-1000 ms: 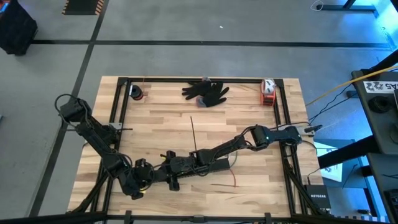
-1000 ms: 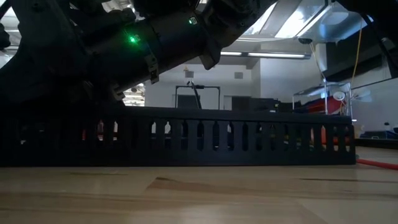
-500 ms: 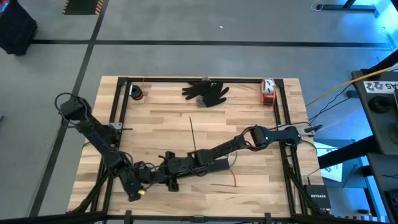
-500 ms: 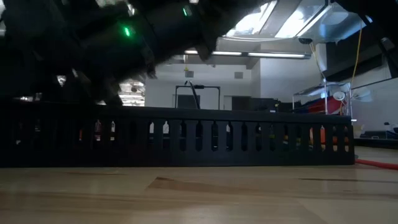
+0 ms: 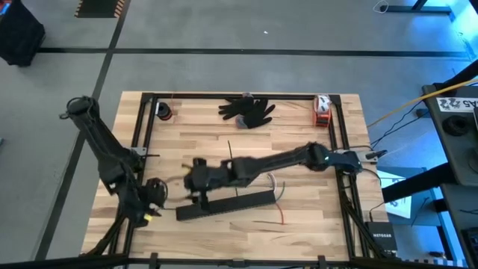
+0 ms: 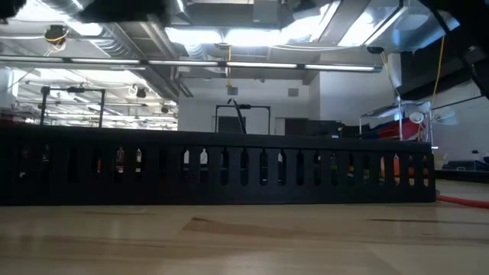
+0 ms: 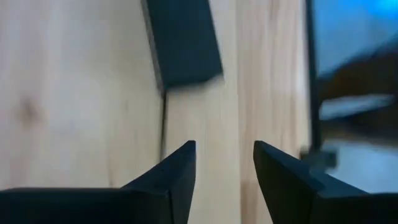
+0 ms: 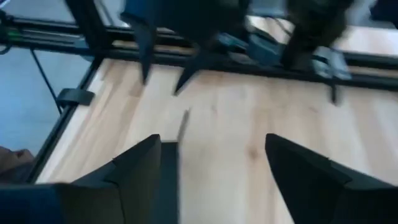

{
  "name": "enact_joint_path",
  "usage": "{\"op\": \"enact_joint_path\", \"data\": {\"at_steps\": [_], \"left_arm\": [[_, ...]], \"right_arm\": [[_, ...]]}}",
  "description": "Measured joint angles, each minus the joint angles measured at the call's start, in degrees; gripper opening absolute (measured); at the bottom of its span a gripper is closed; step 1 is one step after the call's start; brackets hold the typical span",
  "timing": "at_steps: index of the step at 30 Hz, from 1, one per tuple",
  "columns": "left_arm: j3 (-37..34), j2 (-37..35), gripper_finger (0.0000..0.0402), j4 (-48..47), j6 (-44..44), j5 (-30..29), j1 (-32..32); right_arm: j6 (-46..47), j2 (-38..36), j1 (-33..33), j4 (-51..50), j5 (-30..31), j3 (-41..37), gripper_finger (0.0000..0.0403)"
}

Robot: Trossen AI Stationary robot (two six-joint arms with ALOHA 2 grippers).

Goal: Ziptie cables
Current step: Return to Home Position

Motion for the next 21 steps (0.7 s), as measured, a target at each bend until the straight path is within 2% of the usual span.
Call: {"op": "enact_joint_path", "data": {"at_steps": [5,11,18,21], "left_arm": [[0.5,-7.9,0.0140,-1.3,5.2,-6.5,1.2],[0.6,-15.4,0.0110,-0.4,14.5,-14.3,6.6],[0.6,-22.1,0.0019,1.6,24.5,-15.3,18.2],[0.6,-24.2,0.0005,1.9,27.4,-15.4,23.6]], "right_arm": [[6.8,-6.7,-2.6,-4.9,0.3,-2.6,0.0268],[6.6,-10.9,-4.5,-7.3,0.3,-2.7,0.0235],[0.8,-13.7,-6.5,-16.0,-1.5,-2.7,0.0151],[-3.6,-14.5,-8.2,-20.0,-5.4,-2.7,0.0108]]}}
